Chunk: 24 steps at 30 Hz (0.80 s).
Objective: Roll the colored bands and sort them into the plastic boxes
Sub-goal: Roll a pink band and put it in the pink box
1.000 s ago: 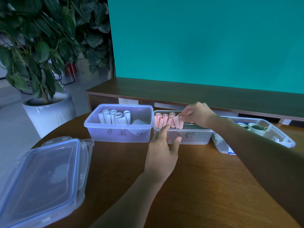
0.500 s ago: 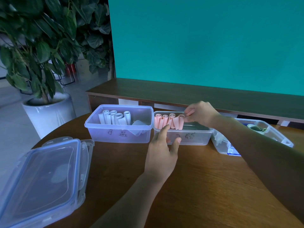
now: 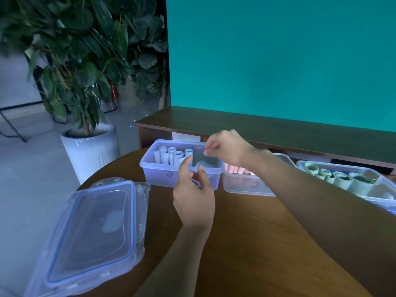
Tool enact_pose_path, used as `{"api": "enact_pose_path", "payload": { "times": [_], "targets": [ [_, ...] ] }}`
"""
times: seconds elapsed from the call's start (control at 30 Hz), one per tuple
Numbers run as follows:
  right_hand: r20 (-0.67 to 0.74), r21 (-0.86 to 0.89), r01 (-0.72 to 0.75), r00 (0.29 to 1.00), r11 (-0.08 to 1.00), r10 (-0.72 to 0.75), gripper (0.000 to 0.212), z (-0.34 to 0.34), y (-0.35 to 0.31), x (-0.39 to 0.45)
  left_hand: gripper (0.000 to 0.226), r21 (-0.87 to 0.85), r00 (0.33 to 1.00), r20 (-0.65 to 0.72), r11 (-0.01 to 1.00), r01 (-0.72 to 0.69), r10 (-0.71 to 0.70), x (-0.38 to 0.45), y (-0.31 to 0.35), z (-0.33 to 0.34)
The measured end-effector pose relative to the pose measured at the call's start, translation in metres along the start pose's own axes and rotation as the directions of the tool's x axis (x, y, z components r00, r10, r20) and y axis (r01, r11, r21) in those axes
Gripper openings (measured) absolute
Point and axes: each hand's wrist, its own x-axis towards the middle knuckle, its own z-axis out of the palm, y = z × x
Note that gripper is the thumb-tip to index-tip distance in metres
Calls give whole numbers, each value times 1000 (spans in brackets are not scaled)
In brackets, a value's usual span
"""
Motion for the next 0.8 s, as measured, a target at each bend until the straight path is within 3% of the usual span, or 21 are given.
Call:
{"api": "enact_pose_path", "payload": {
  "times": [0.17,0.23,0.3,0.4,0.5,0.67,0.8],
  "targets": [
    [211,-359,-43,970,933,125,14,28,-13,28,36,-13,998,-22,998,54,-54,2,-5,-4],
    [253,-420,-40,954,906,160,10,34,-11,33,36,-5,998,-16,998,67,-67,2,-6,-4],
    [274,-418,-63,942,906,192,21,36,-10,36,36,-4,997,-11,997,78,-78,3,-7,-3],
    [304,-392,-101,924,914,233,12,35,-11,38,37,1,996,13,997,84,-84,2,-6,-3],
    [333,-410,-119,903,904,270,27,38,-13,41,39,6,996,25,997,81,-82,2,-5,-2],
    [311,-376,-166,904,912,293,21,42,-17,41,37,8,997,15,997,76,-76,2,-4,-3],
    [294,-322,-211,904,923,310,31,42,-18,40,37,5,997,12,997,76,-76,1,-5,-3]
  ]
}}
